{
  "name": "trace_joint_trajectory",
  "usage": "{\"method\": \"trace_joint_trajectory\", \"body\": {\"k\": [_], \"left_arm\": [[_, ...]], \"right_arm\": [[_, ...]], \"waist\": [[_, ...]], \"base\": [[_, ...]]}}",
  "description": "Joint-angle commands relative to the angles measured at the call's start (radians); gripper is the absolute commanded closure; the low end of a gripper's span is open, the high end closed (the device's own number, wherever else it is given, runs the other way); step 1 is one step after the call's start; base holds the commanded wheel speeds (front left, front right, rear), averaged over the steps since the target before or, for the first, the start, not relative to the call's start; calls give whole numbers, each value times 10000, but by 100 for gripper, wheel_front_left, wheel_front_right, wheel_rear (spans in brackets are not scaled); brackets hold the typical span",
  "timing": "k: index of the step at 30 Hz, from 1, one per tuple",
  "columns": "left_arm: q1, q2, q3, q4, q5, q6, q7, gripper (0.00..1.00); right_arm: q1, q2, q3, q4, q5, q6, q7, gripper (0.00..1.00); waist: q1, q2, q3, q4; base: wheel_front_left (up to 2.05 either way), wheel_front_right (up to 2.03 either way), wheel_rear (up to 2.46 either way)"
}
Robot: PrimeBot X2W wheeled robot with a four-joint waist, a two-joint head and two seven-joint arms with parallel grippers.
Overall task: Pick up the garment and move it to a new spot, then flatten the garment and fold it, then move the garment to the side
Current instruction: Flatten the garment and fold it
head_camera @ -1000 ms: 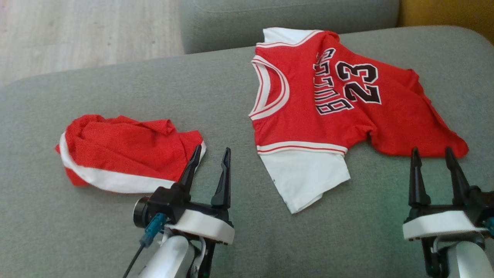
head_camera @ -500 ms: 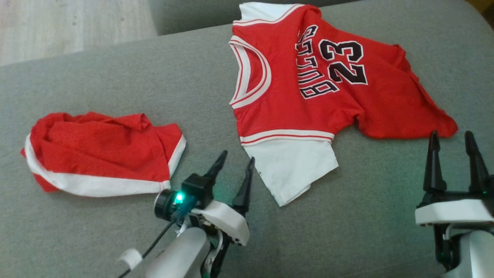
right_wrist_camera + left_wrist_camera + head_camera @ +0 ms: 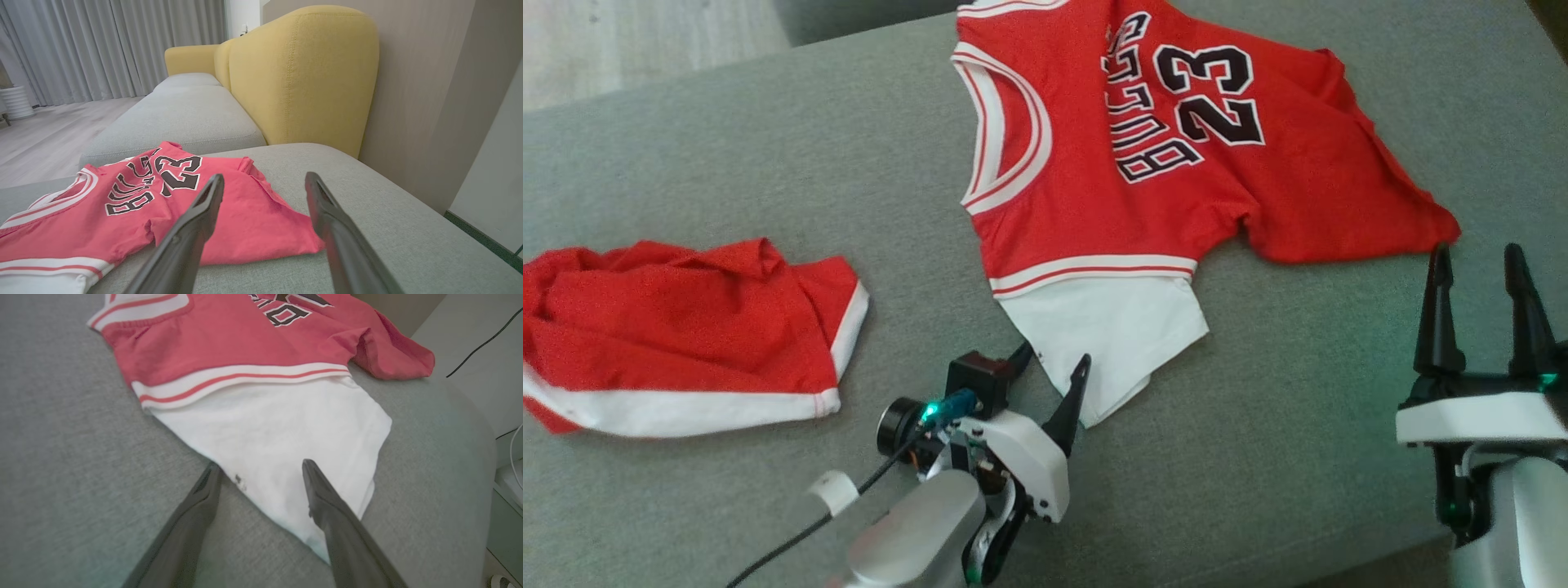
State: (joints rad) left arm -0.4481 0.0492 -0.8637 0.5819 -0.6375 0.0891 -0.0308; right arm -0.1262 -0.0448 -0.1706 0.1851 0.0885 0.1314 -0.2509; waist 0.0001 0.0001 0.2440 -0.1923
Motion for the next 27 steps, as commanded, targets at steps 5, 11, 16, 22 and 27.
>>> {"method": "trace_joint_trajectory", "body": {"k": [5, 11, 16, 22, 27], "left_arm": [[-447, 10, -242, -52, -451, -292, 345, 0], [-607, 10, -710, -98, -691, -501, 386, 100], [-686, 10, -690, -169, -856, -465, -137, 100], [-691, 10, -43, -461, -1065, -184, -1887, 100], [-461, 102, 899, -1139, -737, 109, -2292, 100]], "right_arm": [[-367, -55, 197, -407, 140, -7, -107, 0], [-424, -55, 190, -385, 157, -7, -108, 0], [-412, -55, 103, -342, 117, -7, -108, 0], [-361, -55, -14, -181, -34, -7, -108, 0], [-352, -55, -532, 619, 84, -7, 103, 0]], "waist": [[-1, -1, 238, -343], [-1, -1, 258, -459], [-1, -1, 157, -389], [-1, -1, -188, -120], [-1, -1, -408, 255]], "base": [[0, 0, 0], [0, 0, 0], [0, 0, 0], [0, 0, 0], [0, 0, 0]]}}
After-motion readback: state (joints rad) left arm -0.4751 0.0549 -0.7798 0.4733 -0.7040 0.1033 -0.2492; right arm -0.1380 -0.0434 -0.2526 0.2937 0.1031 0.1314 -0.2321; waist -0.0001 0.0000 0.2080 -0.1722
